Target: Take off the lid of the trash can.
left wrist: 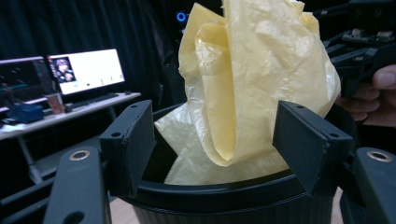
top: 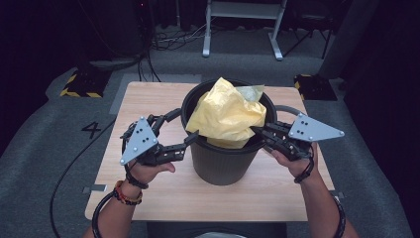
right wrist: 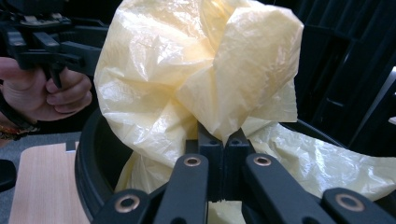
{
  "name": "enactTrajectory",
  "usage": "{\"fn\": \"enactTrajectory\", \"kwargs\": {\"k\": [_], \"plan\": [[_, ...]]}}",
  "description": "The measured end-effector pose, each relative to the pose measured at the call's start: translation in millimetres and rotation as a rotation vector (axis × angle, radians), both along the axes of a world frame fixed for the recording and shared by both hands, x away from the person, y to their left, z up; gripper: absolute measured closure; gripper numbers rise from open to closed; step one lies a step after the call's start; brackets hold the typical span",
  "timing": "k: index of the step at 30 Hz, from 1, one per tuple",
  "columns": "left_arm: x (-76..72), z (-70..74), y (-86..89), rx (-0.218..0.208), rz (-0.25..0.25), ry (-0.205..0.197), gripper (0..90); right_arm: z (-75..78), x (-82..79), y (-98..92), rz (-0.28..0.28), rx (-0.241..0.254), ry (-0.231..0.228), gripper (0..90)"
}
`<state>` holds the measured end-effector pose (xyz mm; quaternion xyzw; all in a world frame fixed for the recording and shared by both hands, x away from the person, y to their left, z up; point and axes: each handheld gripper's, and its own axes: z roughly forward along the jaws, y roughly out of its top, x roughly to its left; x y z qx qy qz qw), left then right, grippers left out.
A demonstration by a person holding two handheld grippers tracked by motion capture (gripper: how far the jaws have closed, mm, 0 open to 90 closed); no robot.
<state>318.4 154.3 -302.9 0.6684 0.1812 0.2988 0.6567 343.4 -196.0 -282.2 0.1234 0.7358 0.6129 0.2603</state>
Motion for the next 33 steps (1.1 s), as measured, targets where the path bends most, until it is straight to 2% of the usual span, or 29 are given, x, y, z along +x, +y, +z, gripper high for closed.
{"fn": "enactTrajectory", "kwargs": {"k": [3,6,8,9,11,12,13,14,16,17,20,22,24,25,26,28,30,32,33], "plan": [[1.1,0.5,0.4,-0.016,-0.016,-0.010,36.3,-3.0,-2.0,-1.8,0.011,0.029,-0.008,90.0],[2.6,4.0,-1.3,-0.015,-0.025,-0.019,48.6,-5.2,-4.5,-4.0,0.029,0.048,-0.007,90.0],[3.6,6.1,-2.9,0.003,-0.038,-0.024,58.3,-6.2,-5.9,-5.2,0.027,0.062,-0.014,90.0],[3.6,6.9,-4.1,0.004,-0.027,-0.030,60.8,-6.9,-6.3,-5.9,0.032,0.076,-0.020,90.0],[3.1,7.5,-4.9,-0.006,-0.044,-0.046,74.0,-10.6,-7.1,-7.7,0.044,0.112,-0.033,90.0],[2.8,7.9,-5.9,0.001,-0.044,-0.051,75.1,-13.3,-7.4,-7.8,0.040,0.121,-0.037,90.0],[3.2,8.4,-6.6,0.002,-0.045,-0.055,73.9,-16.1,-7.8,-8.2,0.044,0.133,-0.045,90.0],[4.4,8.9,-7.1,-0.013,-0.046,-0.044,67.5,-18.8,-8.0,-9.0,0.052,0.150,-0.050,90.0],[6.2,9.3,-7.3,-0.034,-0.029,-0.025,46.0,-23.4,-9.4,-11.8,0.052,0.182,-0.066,90.0],[7.0,9.3,-6.9,-0.037,-0.041,-0.026,40.1,-25.1,-10.6,-13.3,0.055,0.200,-0.080,90.0],[8.2,10.3,-13.1,0.005,-0.064,-0.009,19.9,-28.0,-14.0,-13.6,0.045,0.205,-0.097,90.0],[9.6,11.0,-18.8,0.036,-0.074,0.003,17.9,-28.5,-12.7,-12.4,0.050,0.195,-0.086,89.9],[13.4,12.7,-22.5,0.053,-0.110,0.025,18.3,-29.5,-11.3,-12.8,0.068,0.205,-0.080,89.8],[14.0,13.6,-23.9,0.065,-0.101,0.024,22.6,-29.9,-10.1,-12.9,0.083,0.203,-0.067,89.7],[14.1,14.4,-25.3,0.079,-0.095,0.023,30.6,-30.5,-10.0,-12.5,0.082,0.199,-0.065,89.5],[15.2,16.9,-28.8,0.134,-0.108,0.022,50.4,-30.9,-9.4,-12.5,0.085,0.194,-0.062,89.0],[14.5,17.6,-31.6,0.164,-0.103,0.005,71.8,-30.5,-8.5,-12.7,0.076,0.192,-0.057,87.2],[13.5,18.2,-33.0,0.187,-0.097,-0.015,86.0,-29.3,-7.5,-13.1,0.079,0.184,-0.050,82.7],[12.9,18.5,-33.3,0.189,-0.095,-0.024,89.2,-28.8,-7.6,-12.9,0.069,0.178,-0.054,81.2]]}}
